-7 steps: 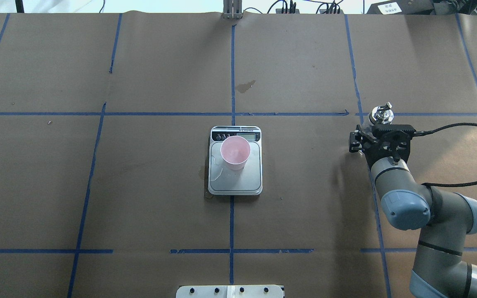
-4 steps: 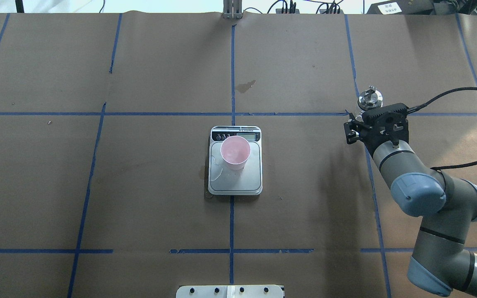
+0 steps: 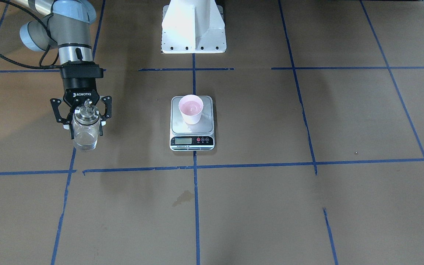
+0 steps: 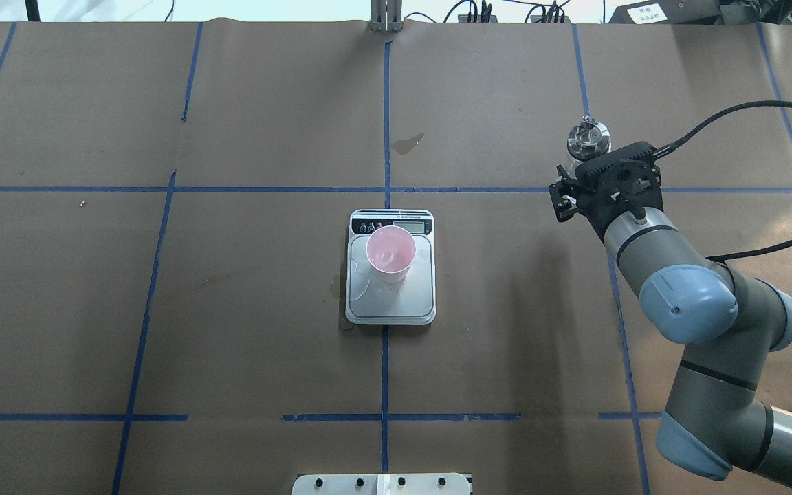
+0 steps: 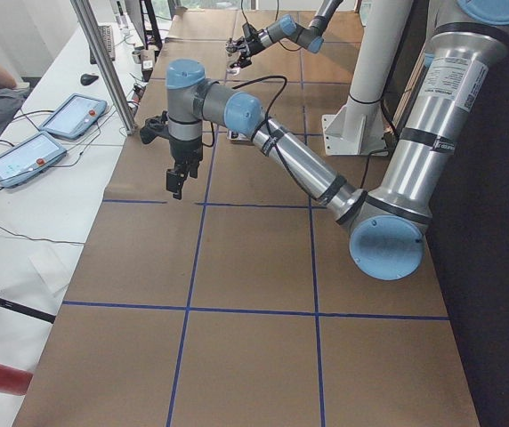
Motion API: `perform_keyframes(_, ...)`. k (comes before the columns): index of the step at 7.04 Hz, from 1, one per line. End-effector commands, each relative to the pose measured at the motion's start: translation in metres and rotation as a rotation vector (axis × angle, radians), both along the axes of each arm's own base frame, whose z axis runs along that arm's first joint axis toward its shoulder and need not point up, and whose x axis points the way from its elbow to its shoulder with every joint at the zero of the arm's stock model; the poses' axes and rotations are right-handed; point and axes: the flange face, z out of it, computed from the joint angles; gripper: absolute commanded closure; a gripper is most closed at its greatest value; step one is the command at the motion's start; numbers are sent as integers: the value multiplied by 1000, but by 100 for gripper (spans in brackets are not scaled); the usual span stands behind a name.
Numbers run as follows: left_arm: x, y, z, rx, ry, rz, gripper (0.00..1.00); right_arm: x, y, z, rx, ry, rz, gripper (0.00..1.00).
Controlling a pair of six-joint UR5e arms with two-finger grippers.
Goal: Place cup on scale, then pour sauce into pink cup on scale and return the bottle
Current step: 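Lift the bottle with the right gripper and carry it toward the cup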
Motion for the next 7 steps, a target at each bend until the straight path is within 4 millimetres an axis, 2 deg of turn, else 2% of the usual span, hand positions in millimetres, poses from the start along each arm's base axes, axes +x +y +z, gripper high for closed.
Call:
perform_keyframes(1, -26, 15, 62, -60, -3, -25, 0, -10, -13, -41, 82, 212, 2, 100)
perform_keyframes(2, -34, 14, 64, -81, 12, -43, 0, -19, -6, -42, 90, 256, 16, 100)
perform_keyframes(3, -33, 14, 77, -94, 15, -34, 0, -35, 8, -39, 109, 303, 31, 100)
perform_keyframes(5, -29, 13, 77, -84, 89, -24, 0, -70, 40, -54, 151, 434, 56, 100)
perform_keyframes(6, -32, 10, 77, -88, 91, -30, 0, -86, 59, -49, 170, 497, 57, 100)
perform_keyframes(7, -35, 10, 82, -95, 91, -34, 0, -95, 69, -46, 183, 575, 70, 100)
